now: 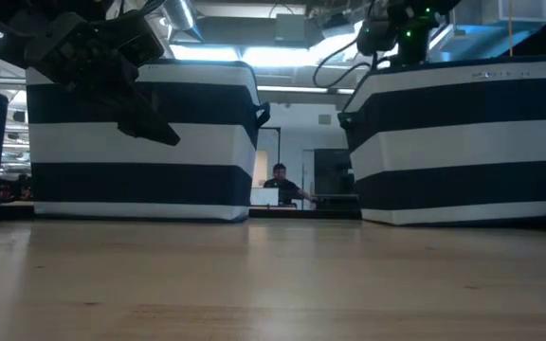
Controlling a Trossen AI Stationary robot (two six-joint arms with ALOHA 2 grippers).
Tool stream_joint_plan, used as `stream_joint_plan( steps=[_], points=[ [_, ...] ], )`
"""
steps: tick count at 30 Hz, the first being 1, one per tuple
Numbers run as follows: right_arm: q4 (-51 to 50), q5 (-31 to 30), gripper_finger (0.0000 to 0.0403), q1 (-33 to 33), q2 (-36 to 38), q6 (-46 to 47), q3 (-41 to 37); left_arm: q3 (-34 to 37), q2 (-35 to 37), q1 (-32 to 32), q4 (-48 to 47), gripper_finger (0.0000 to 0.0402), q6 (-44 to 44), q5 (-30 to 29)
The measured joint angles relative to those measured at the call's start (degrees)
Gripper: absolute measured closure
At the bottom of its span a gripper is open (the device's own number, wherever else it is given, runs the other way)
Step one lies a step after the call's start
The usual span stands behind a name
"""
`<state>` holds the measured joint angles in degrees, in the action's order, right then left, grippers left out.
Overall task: Sort clothes
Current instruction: Put the dark blue shorts into the right blue bin, then return to Home Position
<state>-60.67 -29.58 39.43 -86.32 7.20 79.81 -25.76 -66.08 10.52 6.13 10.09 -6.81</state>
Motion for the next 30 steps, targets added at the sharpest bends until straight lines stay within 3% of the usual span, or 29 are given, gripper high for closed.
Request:
stream_joint_plan(
  steps=[4, 11, 15, 23, 30],
  points=[
    [0.35, 0.13, 0.0328, -0.03, 0.0, 0.04, -0.57, 0.0, 0.0, 0.0, 0.04, 0.0202, 0.0, 0.0],
    [-0.19, 0.73, 0.0212, -0.01, 0.0, -1.38, -0.11, 0.0, 0.0, 0.0, 0.07, 0.0202, 0.0, 0.07],
    [-4.75, 1.7, 0.0167, -0.5, 0.0, -0.99, 4.09, 0.0, 0.0, 0.0, 0.16, 0.0202, -0.14, 0.08],
    [-9.19, 2.12, 0.0143, -9.23, 2.15, -0.04, 15.86, -0.79, 1.03, -0.09, 0.44, 0.0202, -3.16, 0.09],
    [-4.09, 3.98, 0.0144, -22.78, 5.34, -2.87, 17.79, -0.97, 8.54, -1.37, -1.16, 0.0202, -5.13, 0.17]
  ],
)
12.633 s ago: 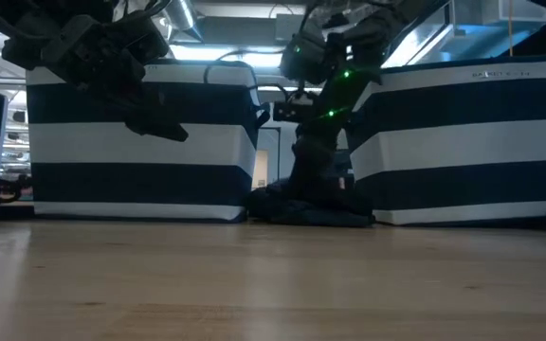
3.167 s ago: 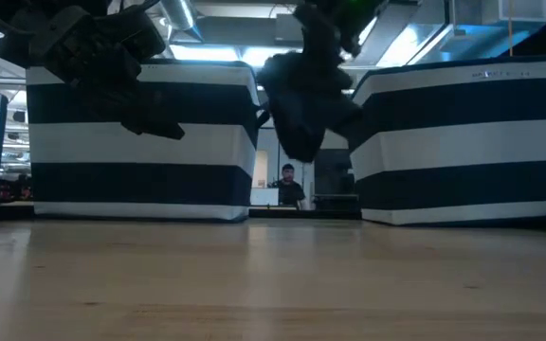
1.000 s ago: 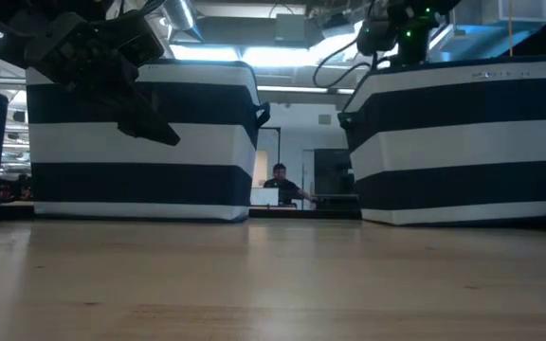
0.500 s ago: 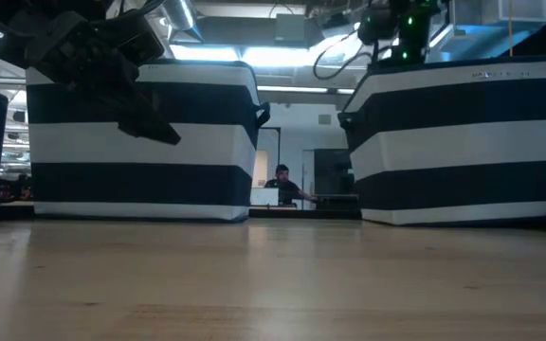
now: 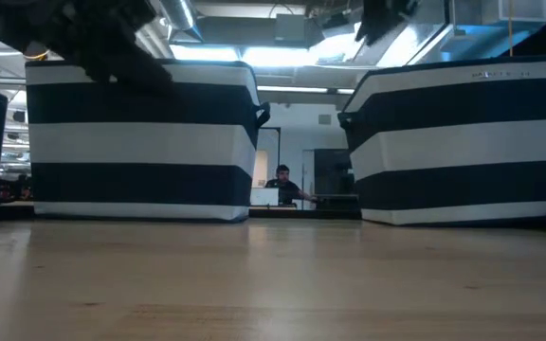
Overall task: Sort clothes
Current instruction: Return to Home Position
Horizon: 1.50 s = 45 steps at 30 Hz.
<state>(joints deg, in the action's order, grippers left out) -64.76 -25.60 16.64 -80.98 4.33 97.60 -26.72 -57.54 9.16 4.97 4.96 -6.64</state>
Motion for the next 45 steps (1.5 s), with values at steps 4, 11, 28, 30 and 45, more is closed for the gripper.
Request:
stream_joint_plan(
  steps=[4, 11, 28, 30, 45],
  points=[
    [4.9, 6.28, 0.0144, -7.6, -0.03, -3.02, -0.2, 0.0, 4.48, -0.55, -2.21, 0.0202, -1.4, 0.0],
    [20.7, 19.21, 0.0144, -19.27, -0.07, -9.6, -7.74, 0.36, 10.49, -0.69, -5.4, 0.0202, -2.85, -0.02],
    [53.36, 19.95, 0.021, -28.75, 10.01, -1.9, -41.56, 13.44, 24.79, -0.69, -1.2, 0.0298, 3.58, -0.15],
    [57.61, 18.95, 0.0218, -29.51, 12.94, -0.19, -46.14, 14.49, 26.94, -0.69, -1.06, 0.0308, 3.25, -0.15],
    [74.97, 14.92, 0.0264, -32.04, 33.44, 5.95, -70.99, 19.95, 37.39, -0.69, -1.5, 0.0337, 3.6, -0.19]
  ],
)
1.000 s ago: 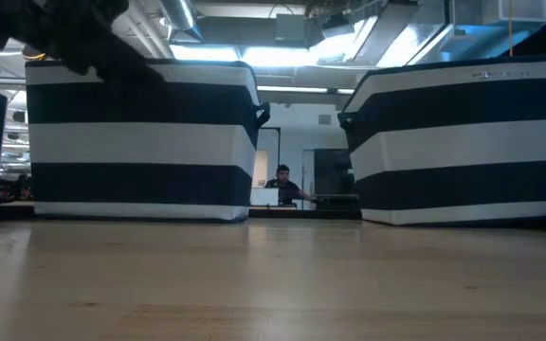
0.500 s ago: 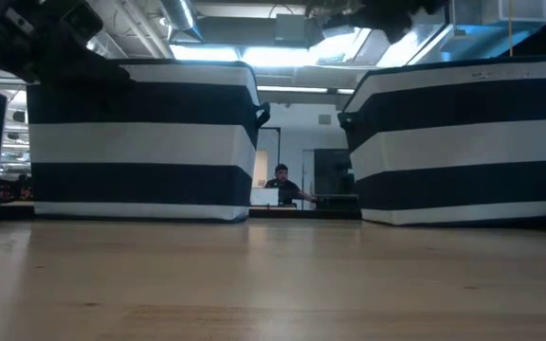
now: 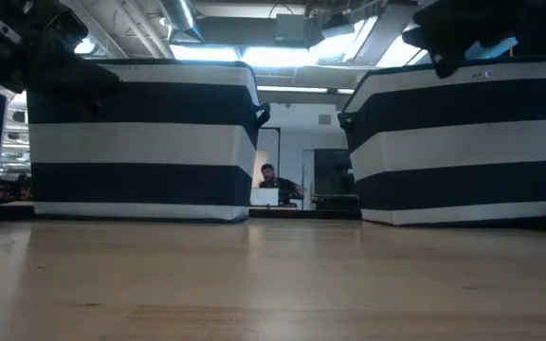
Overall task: Sort clothes
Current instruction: Return to Home Position
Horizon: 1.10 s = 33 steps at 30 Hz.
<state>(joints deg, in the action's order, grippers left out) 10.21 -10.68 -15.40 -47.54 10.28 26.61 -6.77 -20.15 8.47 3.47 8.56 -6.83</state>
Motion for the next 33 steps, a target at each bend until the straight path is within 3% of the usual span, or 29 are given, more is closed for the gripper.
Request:
stream_joint_plan(
  steps=[12, 18, 24, 33],
  points=[
    [14.27, 8.32, 0.0393, 0.04, 4.43, -1.74, -13.44, 0.03, 1.04, 0.0, 0.58, 0.0341, 0.02, 0.0],
    [17.2, 7.76, 0.0388, 0.04, 8.82, -3.06, -17.59, 0.03, 1.04, 0.0, 0.65, 0.0341, 0.07, 0.0],
    [16.28, 6.85, 0.04, 0.04, 18.11, -3.08, -21.93, 0.03, 1.04, 0.0, 0.63, 0.0341, -0.1, -0.01],
    [0.26, 6.65, 0.0394, 0.04, 33.36, -3.19, -22.75, 0.03, 1.04, 0.02, 0.63, 0.0341, -1.1, 0.0]
  ],
)
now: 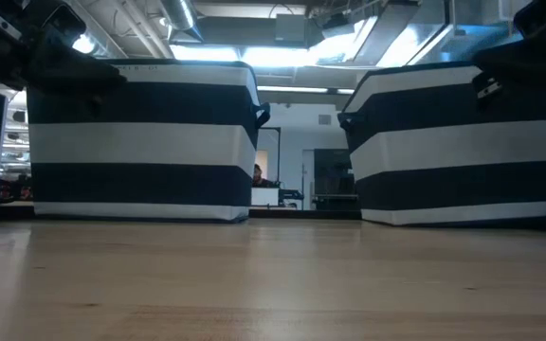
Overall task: Sort clothes
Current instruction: Return to Home Position
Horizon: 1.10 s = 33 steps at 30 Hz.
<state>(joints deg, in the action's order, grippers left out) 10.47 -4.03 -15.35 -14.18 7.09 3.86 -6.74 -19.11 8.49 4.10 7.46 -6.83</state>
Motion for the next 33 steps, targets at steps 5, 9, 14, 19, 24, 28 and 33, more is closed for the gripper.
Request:
stream_joint_plan(
  steps=[5, 9, 14, 19, 24, 28, 33],
  points=[
    [-5.96, -0.02, 0.0398, 0.0, 7.05, -1.36, 0.0, -0.02, 0.0, 0.01, 0.02, 0.0341, -0.41, 0.0],
    [-9.1, 0.11, 0.0396, 0.0, 11.99, -1.53, 0.0, -0.02, 0.0, 0.0, 0.04, 0.0341, -0.41, 0.02],
    [-8.13, -0.07, 0.0396, 0.0, 14.06, -1.96, -2.76, 3.75, 0.04, 0.01, 6.8, 0.0341, -0.55, 0.22],
    [-8.13, -1.95, 0.0396, 0.0, 14.04, -1.14, -3.13, 6.16, 0.93, 0.0, 7.78, 0.0341, 0.68, 0.17],
    [-8.25, -2.38, 0.0396, 0.0, 14.06, -1.36, -3.15, 6.16, 2.25, 0.0, 7.38, 0.0341, -1.22, -0.24],
    [-8.3, -2.4, 0.0395, 0.0, 14.06, -1.38, -3.17, 6.16, 3.73, -0.02, 5.68, 0.0341, -3.55, -1.92],
    [-8.4, -2.38, 0.0395, 0.0, 14.06, -1.38, -3.23, 6.16, 5.63, -0.02, 3.13, 0.0341, -4.45, -4.13]
  ],
)
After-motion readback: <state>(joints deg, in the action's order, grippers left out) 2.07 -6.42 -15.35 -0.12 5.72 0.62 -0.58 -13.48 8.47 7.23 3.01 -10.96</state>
